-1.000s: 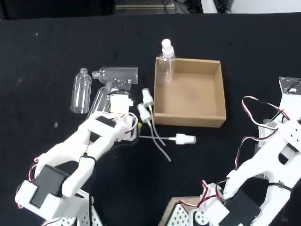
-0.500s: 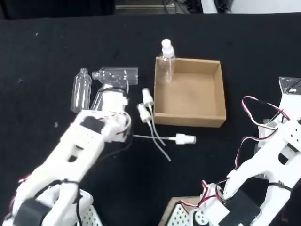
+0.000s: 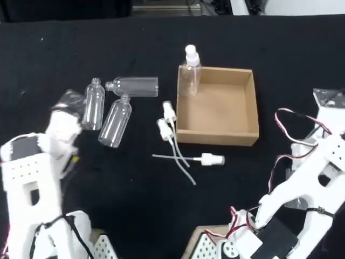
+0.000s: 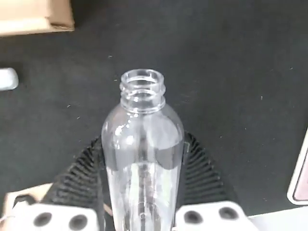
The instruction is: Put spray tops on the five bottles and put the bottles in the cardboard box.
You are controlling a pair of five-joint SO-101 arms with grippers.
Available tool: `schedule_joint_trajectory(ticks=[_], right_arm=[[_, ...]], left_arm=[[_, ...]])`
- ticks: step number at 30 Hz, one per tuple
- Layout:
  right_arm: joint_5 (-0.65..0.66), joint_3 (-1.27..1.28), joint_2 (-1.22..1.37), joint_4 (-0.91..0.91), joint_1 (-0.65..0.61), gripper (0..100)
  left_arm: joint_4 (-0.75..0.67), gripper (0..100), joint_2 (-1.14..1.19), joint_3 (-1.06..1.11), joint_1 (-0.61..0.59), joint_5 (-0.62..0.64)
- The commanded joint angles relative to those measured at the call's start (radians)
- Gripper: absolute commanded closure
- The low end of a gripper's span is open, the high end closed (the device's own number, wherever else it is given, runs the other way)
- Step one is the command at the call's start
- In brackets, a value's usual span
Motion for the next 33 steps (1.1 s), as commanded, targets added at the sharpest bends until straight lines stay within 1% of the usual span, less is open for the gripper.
schedule_joint_trajectory(ticks=[1,4,6,8,12,15,17,20,23,25,27,30,33], right_arm=[[-0.069,-0.134,-0.125,0.098,-0.094,98.8],[-0.114,-0.17,-0.271,0.153,-0.218,98.8],[-0.153,-0.171,-0.366,0.166,-0.325,98.8],[-0.198,-0.17,-0.433,0.167,-0.451,98.8],[-0.279,-0.17,-0.453,0.161,-0.72,98.7],[-0.331,-0.17,-0.409,0.146,-0.925,98.7],[-0.367,-0.162,-0.366,0.12,-1.051,98.8],[-0.417,-0.104,-0.32,0.035,-1.186,98.8],[-0.45,0.013,-0.308,-0.106,-1.266,98.8],[-0.446,0.11,-0.308,-0.207,-1.307,98.8],[-0.442,0.205,-0.308,-0.301,-1.344,98.8],[-0.448,0.331,-0.308,-0.405,-1.373,98.8],[-0.45,0.435,-0.308,-0.489,-1.369,98.8]], left_arm=[[0.018,97,0.061,-0.061,-0.196,-0.249],[0.015,97,0.13,-0.064,-0.282,-0.407],[0.015,97,0.183,-0.071,-0.328,-0.5],[-0.011,97,0.236,-0.09,-0.375,-0.559],[-0.121,97,0.338,-0.131,-0.475,-0.603],[-0.196,95,0.422,-0.14,-0.506,-0.634],[-0.249,90,0.476,-0.14,-0.51,-0.632],[-0.334,81,0.537,-0.14,-0.519,-0.628],[-0.397,76,0.562,-0.162,-0.552,-0.628],[-0.387,75,0.559,-0.196,-0.576,-0.626],[-0.347,74,0.557,-0.259,-0.59,-0.62],[-0.255,72,0.568,-0.377,-0.59,-0.542],[-0.193,70,0.568,-0.449,-0.588,-0.456]])
